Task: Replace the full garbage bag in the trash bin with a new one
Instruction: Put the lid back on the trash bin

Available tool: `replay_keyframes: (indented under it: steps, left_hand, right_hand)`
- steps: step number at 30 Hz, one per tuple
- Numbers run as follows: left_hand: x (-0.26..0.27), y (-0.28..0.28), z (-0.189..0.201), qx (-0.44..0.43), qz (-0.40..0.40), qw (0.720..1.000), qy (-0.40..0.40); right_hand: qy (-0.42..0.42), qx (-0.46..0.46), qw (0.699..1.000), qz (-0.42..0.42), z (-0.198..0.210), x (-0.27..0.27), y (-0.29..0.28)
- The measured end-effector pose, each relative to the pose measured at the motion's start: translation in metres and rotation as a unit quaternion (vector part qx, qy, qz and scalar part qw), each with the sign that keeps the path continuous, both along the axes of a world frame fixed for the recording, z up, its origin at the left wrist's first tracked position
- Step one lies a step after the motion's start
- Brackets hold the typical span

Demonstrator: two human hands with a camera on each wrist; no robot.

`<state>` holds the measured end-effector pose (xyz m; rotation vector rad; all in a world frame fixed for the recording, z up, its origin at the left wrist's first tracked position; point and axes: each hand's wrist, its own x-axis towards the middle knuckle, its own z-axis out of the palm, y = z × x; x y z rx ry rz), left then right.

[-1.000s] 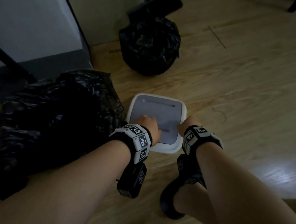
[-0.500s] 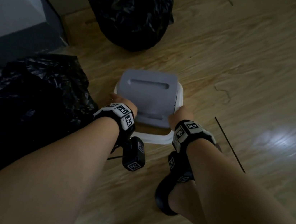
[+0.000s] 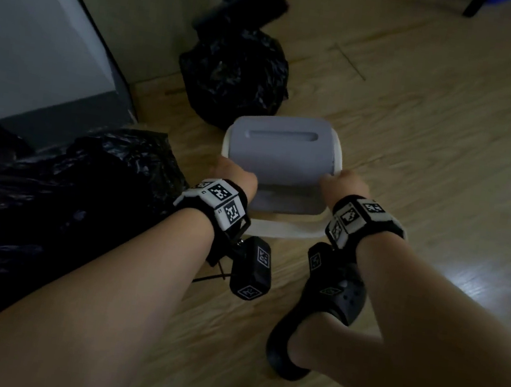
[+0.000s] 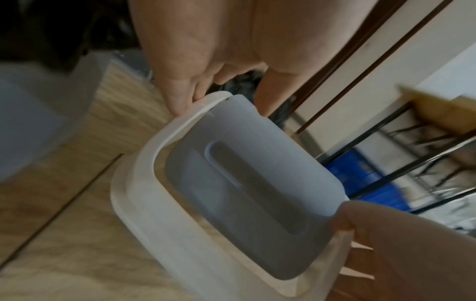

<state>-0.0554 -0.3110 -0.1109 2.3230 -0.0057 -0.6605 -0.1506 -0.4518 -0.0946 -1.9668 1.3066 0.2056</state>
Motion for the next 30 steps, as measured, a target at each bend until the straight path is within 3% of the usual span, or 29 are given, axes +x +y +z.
replay_keyframes:
  steps: [4,14,22,27,30]
  left_hand:
    - [-0.016,0.007,0.059,-0.063,0.005,0.998,-0.025]
    - [-0.023,0.085,0.143,-0.149,0.017,0.976,-0.160]
    - [-0.017,0.192,0.170,-0.100,0.057,0.969,-0.220]
    - [-0.013,0.258,0.169,-0.066,0.085,0.970,-0.219]
    - [-0.016,0.286,0.161,-0.088,0.131,0.966,-0.204]
  right_hand:
    - [-0.072,-0.036,0.996,-0.029,0.052,-0.007,0.001]
    - [-0.195,-0.069,0.978,-0.006,0.139,-0.011,0.057]
    - [-0.228,-0.015,0.970,0.084,0.144,0.015,0.144]
    - [-0.221,0.031,0.964,0.146,0.137,0.032,0.194]
    - [-0.205,0.043,0.961,0.182,0.128,0.038,0.219]
